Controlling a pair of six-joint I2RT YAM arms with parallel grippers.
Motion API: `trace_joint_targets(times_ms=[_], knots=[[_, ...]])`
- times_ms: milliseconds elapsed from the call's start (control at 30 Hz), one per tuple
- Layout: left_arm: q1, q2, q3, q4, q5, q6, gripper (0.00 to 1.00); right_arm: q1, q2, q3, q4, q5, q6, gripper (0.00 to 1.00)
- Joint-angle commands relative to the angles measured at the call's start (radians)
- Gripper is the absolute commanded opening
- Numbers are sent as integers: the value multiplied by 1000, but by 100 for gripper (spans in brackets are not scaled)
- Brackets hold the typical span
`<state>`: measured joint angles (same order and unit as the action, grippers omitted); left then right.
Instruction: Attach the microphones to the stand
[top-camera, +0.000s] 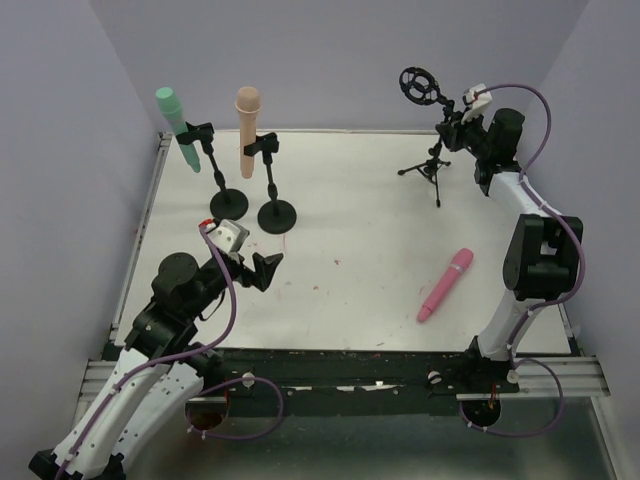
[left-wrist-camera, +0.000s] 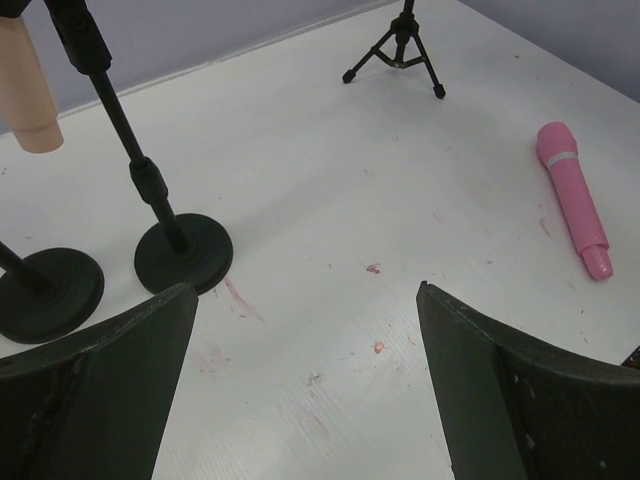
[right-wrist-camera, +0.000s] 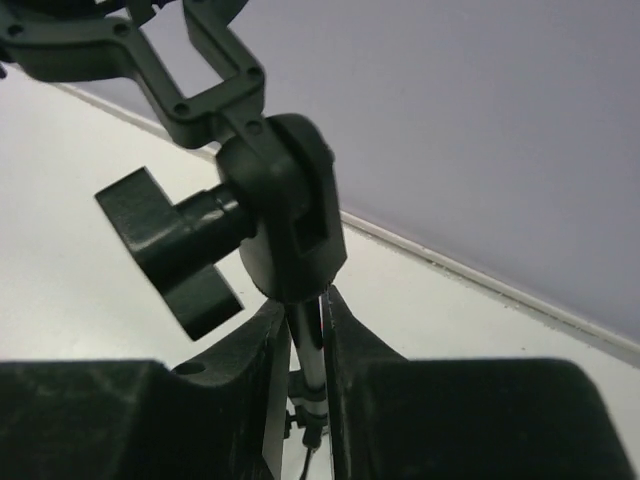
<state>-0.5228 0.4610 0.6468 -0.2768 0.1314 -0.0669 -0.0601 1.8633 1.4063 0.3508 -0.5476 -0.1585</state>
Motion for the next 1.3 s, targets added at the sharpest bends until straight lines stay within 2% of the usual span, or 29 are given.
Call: trace_joint_targets(times_ms=[0, 100, 233, 333, 500, 600, 733, 867, 967, 1000, 1133, 1200, 1267], knots=[[6, -7, -16, 27, 2, 18, 99, 9, 11, 40, 24, -66, -19, 20], [6, -22, -21, 31, 10, 22, 99, 16, -42, 10, 31, -123, 10, 11], [6, -39, -33, 54, 33, 24, 99, 52, -169, -64, 19, -233, 97, 7], [6, -44, -35, 60, 54, 26, 99, 124, -272, -121, -73, -305, 105, 6], [6, -51, -39, 74, 118, 19, 99, 250, -427, -265, -203, -394, 48, 7], [6, -61, -47, 94, 165, 16, 99, 264, -484, -346, -223, -482, 22, 8], [6, -67, -59, 117, 221, 9, 99, 273, -527, -443, -289, -522, -116, 9], [6, -67, -65, 134, 246, 1, 99, 281, -567, -524, -283, -558, -176, 12], [6, -62, -72, 149, 263, -8, 99, 281, -595, -561, -314, -575, -217, 18], [4, -61, -73, 154, 269, -13, 99, 281, -608, -573, -323, -577, -228, 23], [1, -50, -70, 159, 280, -25, 99, 278, -650, -586, -384, -537, -217, 56], [1, -48, -67, 159, 281, -31, 99, 266, -667, -570, -429, -506, -214, 65], [1, -50, -65, 159, 286, -33, 99, 243, -684, -534, -505, -474, -237, 70]])
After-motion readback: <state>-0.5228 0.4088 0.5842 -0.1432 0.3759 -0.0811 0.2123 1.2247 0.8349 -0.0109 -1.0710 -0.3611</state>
